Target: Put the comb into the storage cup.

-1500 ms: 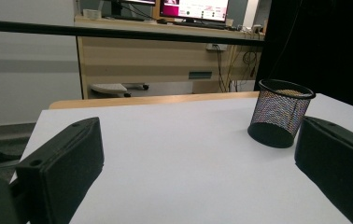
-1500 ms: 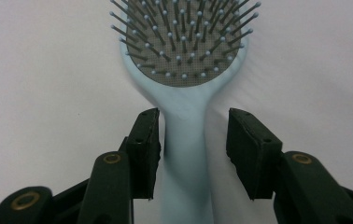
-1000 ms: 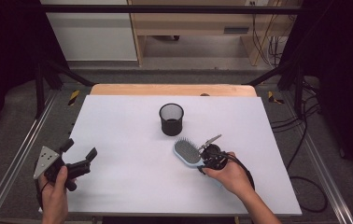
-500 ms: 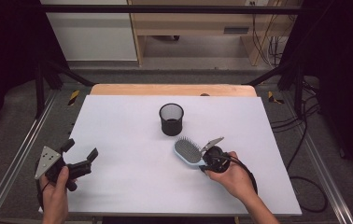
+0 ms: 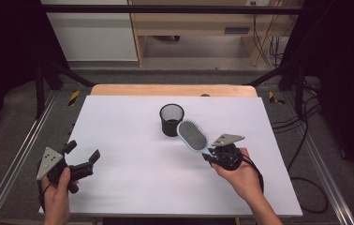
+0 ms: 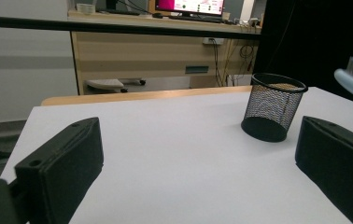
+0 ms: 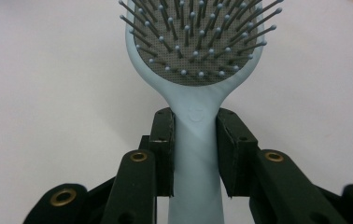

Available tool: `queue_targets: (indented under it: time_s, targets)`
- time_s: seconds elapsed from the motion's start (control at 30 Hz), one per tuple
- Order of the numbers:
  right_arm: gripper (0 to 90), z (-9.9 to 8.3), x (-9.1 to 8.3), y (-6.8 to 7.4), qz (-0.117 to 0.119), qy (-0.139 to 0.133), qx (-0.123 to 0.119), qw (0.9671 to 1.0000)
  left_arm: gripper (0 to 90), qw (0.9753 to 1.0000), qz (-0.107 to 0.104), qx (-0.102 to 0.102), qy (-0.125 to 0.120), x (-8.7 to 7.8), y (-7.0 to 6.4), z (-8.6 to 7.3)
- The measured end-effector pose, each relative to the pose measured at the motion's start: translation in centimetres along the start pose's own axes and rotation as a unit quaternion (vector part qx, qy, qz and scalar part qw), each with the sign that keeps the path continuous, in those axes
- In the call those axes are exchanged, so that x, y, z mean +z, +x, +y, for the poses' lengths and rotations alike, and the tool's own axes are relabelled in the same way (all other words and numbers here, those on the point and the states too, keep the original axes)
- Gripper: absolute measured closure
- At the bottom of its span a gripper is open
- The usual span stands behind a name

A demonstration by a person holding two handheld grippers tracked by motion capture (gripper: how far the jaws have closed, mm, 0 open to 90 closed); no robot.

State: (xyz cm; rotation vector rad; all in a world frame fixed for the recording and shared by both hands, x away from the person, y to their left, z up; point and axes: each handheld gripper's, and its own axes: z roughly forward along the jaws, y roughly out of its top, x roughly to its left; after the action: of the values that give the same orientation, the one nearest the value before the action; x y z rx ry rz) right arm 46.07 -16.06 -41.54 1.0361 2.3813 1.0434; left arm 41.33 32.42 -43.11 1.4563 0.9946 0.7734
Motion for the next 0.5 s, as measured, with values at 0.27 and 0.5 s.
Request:
queue_targets:
  time_s: [0.27, 0.5]
  targets:
    - [69.5, 1.2, 0.3, -0.1, -0.01, -0.1, 0.017, 0.9948, 1.3, 0.9993, -0.026, -0.01, 0.026, 0.5, -1.7, 0.7]
    - [69.5, 1.7, 0.9, 0.0, -0.019, -0.164, 0.028, 0.9859, 1.2, 0.9988, -0.047, -0.003, 0.015, 1.2, -3.6, 1.5]
